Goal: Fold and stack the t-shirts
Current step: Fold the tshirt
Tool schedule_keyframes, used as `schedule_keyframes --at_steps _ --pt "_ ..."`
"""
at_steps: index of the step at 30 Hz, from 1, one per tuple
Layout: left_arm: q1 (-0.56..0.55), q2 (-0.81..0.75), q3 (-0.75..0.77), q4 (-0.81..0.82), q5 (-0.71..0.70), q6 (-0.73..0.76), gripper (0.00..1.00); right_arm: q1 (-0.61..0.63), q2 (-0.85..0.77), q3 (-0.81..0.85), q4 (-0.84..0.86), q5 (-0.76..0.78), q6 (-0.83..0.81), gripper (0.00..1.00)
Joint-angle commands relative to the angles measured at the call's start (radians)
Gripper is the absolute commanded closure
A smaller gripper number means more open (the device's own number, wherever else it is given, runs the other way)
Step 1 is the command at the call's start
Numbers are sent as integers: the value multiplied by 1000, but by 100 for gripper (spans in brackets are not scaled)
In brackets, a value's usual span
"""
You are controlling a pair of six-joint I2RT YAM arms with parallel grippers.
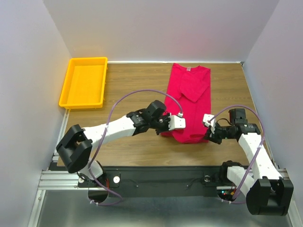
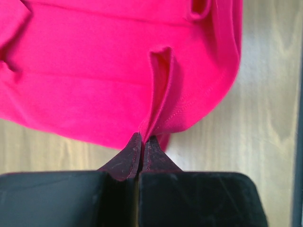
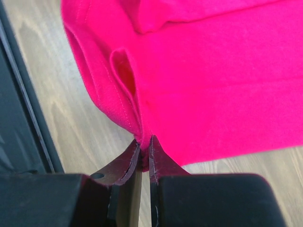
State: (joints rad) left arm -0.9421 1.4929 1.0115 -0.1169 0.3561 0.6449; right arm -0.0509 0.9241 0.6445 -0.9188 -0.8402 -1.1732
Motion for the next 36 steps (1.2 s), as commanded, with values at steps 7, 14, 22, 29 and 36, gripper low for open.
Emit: schedule_keyframes --at_steps 7,14,22,29,36 --pt "103 151 223 -6 61 88 100 -59 74 81 179 58 228 99" --pt "163 268 387 -15 78 102 100 -109 160 119 273 64 334 99" --pt "203 406 570 -58 89 122 100 -147 314 210 385 46 449 99" --pt "246 504 699 -58 72 114 100 -161 508 311 426 64 474 100" --pt "272 578 782 -63 69 96 100 -167 628 417 459 56 512 99"
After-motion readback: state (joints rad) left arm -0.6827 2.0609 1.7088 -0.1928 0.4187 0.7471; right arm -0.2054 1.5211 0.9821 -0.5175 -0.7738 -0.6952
